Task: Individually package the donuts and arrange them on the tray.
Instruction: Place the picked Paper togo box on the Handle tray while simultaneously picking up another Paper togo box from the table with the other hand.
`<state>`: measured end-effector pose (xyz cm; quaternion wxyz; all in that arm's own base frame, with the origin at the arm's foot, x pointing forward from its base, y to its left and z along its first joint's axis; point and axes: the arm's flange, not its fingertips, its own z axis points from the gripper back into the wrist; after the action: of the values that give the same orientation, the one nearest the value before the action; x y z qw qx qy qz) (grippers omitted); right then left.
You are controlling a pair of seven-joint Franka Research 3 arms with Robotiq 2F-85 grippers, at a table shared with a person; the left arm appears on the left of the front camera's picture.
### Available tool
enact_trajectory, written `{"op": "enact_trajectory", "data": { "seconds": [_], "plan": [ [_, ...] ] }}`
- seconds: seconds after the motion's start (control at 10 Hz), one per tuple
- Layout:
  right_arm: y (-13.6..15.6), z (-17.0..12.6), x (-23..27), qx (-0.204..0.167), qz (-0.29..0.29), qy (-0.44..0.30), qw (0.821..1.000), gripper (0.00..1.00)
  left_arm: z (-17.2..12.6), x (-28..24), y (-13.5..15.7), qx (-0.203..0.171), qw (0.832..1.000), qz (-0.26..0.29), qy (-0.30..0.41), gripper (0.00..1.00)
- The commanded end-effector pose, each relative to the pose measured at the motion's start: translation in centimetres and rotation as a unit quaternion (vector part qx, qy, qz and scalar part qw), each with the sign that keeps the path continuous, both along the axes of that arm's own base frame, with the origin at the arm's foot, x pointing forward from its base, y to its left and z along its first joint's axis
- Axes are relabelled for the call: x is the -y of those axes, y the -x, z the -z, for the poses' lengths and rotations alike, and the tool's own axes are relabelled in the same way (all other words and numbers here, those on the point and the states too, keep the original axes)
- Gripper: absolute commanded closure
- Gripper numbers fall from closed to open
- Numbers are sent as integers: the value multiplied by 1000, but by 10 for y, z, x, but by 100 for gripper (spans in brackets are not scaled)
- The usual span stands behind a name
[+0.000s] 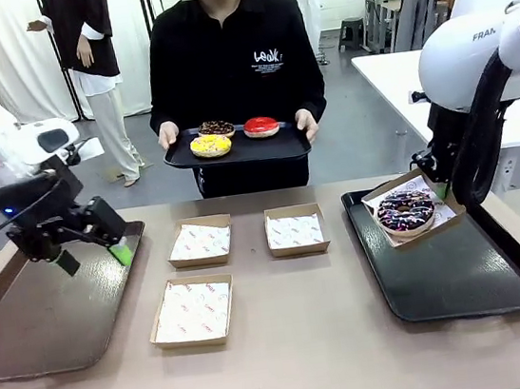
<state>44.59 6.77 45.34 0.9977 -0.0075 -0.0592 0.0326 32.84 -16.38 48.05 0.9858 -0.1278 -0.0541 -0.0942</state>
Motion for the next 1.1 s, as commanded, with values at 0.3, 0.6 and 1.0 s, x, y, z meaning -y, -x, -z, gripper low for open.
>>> {"op": "enact_trajectory", "data": {
  "seconds": [0.3, 0.6, 1.0],
  "plan": [
    [-3, 18, 15, 1, 4, -19, 1000, 99, 38, 42, -29, 40, 997, -64, -29, 0],
    [-7, 13, 6, -5, 7, -4, 1000, 99, 68, 60, -39, 45, 995, -74, -50, 0],
    [-7, 13, 6, -5, 7, -4, 1000, 99, 85, 55, -37, 27, 995, -73, -55, 0]
  ]
}}
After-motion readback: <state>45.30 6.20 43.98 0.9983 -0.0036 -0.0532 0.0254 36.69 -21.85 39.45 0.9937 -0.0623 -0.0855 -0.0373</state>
